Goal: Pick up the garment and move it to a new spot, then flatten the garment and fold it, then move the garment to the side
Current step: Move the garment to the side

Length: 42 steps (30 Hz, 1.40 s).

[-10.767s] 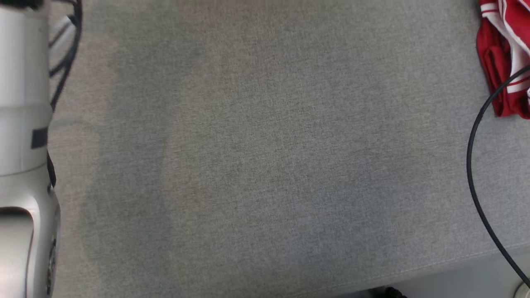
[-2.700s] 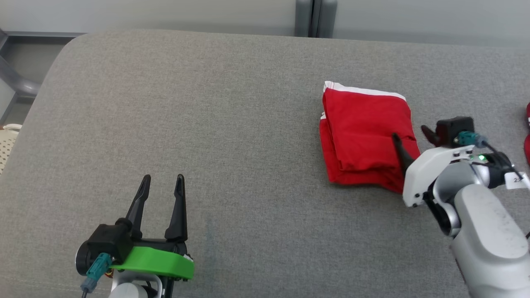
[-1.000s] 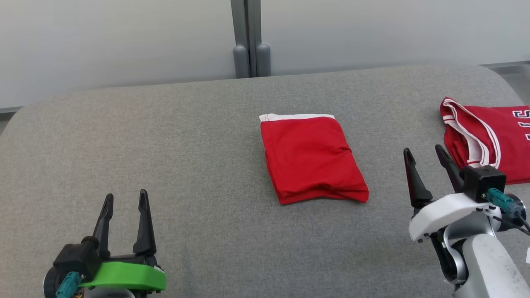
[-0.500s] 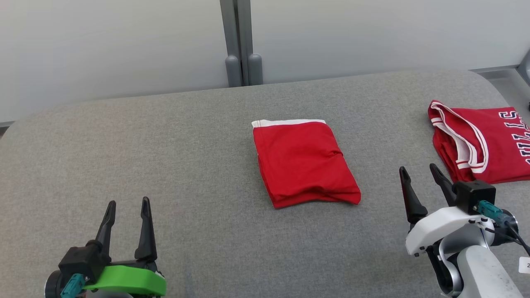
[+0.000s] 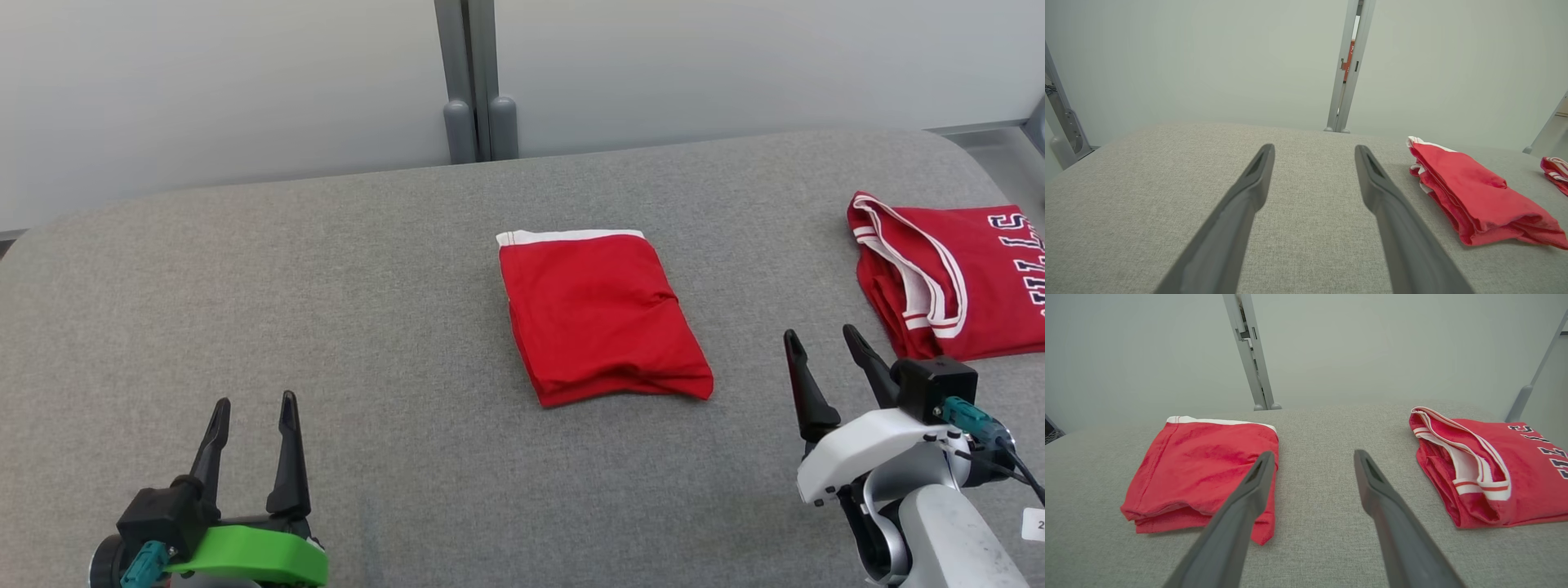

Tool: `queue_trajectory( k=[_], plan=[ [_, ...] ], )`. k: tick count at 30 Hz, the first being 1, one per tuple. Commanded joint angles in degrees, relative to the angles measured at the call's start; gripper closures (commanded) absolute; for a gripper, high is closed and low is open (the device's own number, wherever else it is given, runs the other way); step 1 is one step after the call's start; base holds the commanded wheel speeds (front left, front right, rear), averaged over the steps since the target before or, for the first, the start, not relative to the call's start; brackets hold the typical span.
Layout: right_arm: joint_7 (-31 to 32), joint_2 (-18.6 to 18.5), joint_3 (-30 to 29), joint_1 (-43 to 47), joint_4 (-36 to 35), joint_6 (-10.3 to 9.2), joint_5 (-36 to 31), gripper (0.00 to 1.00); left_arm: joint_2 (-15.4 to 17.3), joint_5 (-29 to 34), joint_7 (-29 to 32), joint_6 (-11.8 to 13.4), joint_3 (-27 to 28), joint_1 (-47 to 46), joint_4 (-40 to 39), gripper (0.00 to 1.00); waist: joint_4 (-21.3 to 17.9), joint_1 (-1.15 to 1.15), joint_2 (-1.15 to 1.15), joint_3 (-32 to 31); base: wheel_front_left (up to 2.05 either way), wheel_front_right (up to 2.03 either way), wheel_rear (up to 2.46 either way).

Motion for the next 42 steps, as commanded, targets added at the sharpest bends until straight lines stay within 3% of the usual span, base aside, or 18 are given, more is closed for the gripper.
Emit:
queue_trajectory(
  k=[1,12,23,31,40,41,42],
  plan=[
    [-0.3,-0.3,0.1,-0.3,0.2,-0.03,0.3,0.0,0.1,0.0,-0.2,-0.2,0.2,0.5,0.1,0.0,0.0,0.0,0.0,0.1,0.0,0.0,0.0],
    [2.0,-0.6,2.1,-4.2,0.9,-0.03,1.8,0.0,0.1,-1.5,-0.2,-0.3,-0.2,-1.0,-0.8,0.0,0.5,0.0,0.0,2.3,0.0,0.0,0.0],
    [22.3,-0.5,2.7,-19.7,11.5,-0.03,7.1,0.0,0.1,-2.4,-0.2,-0.4,-2.6,-5.3,-2.4,0.0,5.5,0.0,0.0,8.3,0.0,0.0,0.0],
    [28.4,0.5,-1.8,-26.7,22.0,-0.03,2.5,0.0,0.1,-3.9,-0.2,0.7,-4.8,-7.1,-3.6,0.0,10.4,0.0,0.0,12.0,0.0,0.0,0.0],
    [33.9,1.8,-2.3,-28.2,30.2,-0.01,-1.9,0.0,0.1,-5.0,-0.2,1.9,-6.1,-7.6,-3.8,0.0,11.7,0.0,0.0,13.2,0.0,0.0,0.0],
    [34.5,1.3,-1.1,-28.0,30.6,-0.02,-2.6,0.25,0.1,-5.1,-0.2,2.0,-6.2,-7.5,-3.8,0.0,11.6,0.0,0.0,13.2,0.0,0.0,0.0],
    [34.8,0.8,-0.1,-28.0,30.8,-0.02,-2.9,0.25,0.1,-5.3,-0.2,2.0,-6.4,-7.5,-3.7,0.0,11.6,0.0,0.0,13.1,0.0,0.0,0.0]
  ],
)
